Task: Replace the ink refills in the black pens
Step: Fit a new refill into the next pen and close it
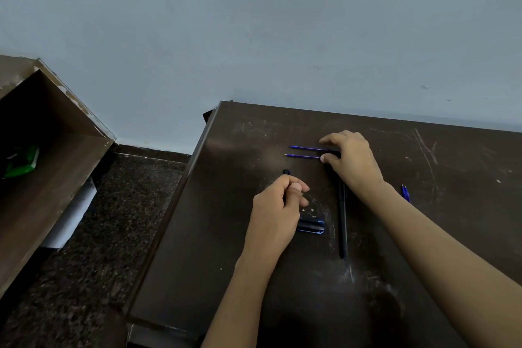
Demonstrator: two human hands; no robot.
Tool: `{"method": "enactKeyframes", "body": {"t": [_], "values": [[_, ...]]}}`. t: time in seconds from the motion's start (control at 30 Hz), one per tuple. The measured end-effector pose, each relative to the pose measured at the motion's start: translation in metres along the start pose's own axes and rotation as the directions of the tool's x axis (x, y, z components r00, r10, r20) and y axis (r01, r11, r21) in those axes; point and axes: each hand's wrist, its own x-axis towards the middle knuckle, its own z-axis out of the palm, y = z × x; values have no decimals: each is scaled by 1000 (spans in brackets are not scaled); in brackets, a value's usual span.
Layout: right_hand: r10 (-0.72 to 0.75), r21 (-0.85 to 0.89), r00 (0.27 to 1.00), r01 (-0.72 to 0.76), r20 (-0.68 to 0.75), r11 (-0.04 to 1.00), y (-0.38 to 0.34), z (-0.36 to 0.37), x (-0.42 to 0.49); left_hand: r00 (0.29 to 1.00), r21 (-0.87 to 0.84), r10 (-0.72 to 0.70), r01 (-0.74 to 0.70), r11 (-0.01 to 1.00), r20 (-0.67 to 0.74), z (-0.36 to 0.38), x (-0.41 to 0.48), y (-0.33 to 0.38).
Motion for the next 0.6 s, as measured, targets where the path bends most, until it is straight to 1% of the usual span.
{"method": "enactKeyframes", "body": {"t": [0.13,0.4,0.6], "values": [[18,42,1000,-19,19,999,-1,-3,4,1000,8,1,-1,1000,-1,-1,0,0],[64,137,998,-59,-31,989,-1,1,2,1000,18,0,0,1000,7,-1,-1,2],[61,152,997,-52,-55,987,-2,3,1,1000,15,2,-2,1000,-5,0,0,2]]}}
